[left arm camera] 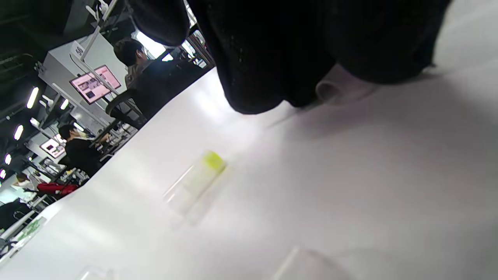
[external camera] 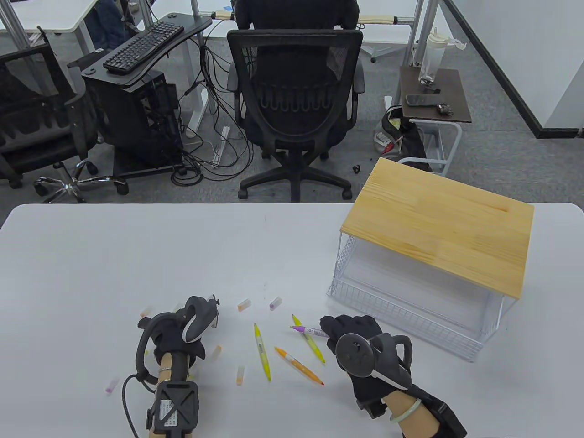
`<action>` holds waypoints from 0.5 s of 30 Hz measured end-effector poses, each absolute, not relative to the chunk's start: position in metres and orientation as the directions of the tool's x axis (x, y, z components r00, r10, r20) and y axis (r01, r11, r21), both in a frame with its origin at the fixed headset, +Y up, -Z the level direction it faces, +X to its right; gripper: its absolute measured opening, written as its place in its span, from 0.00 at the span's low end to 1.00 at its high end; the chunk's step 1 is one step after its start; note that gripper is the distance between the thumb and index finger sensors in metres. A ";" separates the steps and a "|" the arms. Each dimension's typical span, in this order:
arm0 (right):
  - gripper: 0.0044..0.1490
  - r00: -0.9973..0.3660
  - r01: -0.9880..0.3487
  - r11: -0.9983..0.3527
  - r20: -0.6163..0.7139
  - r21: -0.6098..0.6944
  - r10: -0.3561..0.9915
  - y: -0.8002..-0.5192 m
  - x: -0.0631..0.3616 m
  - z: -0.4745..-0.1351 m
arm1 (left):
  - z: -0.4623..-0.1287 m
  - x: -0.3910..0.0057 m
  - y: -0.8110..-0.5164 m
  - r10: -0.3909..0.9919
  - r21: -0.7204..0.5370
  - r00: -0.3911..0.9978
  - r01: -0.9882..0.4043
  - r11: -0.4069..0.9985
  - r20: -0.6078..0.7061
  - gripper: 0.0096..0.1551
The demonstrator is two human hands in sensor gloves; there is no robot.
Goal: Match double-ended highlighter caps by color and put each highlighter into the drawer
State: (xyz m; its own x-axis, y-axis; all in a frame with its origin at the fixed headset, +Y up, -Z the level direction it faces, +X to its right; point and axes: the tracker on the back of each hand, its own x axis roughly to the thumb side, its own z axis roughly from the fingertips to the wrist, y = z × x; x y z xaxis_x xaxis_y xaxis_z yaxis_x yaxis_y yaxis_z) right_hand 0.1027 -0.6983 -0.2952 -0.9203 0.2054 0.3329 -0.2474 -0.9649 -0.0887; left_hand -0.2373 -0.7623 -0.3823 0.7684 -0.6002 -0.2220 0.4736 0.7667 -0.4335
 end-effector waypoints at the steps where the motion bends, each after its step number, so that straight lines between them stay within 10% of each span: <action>1: 0.30 -0.921 -0.245 -0.966 0.331 -0.085 0.205 -0.700 0.102 -0.296 | -0.381 -0.236 -0.764 -0.612 -0.422 0.761 0.493 0.761 -0.215 0.36; 7: 0.30 -0.921 -0.245 -0.967 0.329 -0.076 0.207 -0.703 0.100 -0.297 | -0.370 -0.231 -0.754 -0.554 -0.369 0.805 0.460 0.808 -0.209 0.39; 15: 0.30 -0.906 -0.302 -0.947 0.344 -0.113 0.247 -0.701 0.088 -0.306 | -0.323 -0.228 -0.692 0.112 0.036 0.980 -0.108 0.994 -0.167 0.27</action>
State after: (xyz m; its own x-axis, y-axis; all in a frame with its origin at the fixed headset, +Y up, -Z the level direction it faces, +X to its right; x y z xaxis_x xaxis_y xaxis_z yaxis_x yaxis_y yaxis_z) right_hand 0.0880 -0.7009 -0.3058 -0.9056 0.2474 0.3445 -0.3018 -0.9466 -0.1135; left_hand -0.2284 -0.6919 -0.3233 0.9796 0.1121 -0.1668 -0.1076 0.9935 0.0361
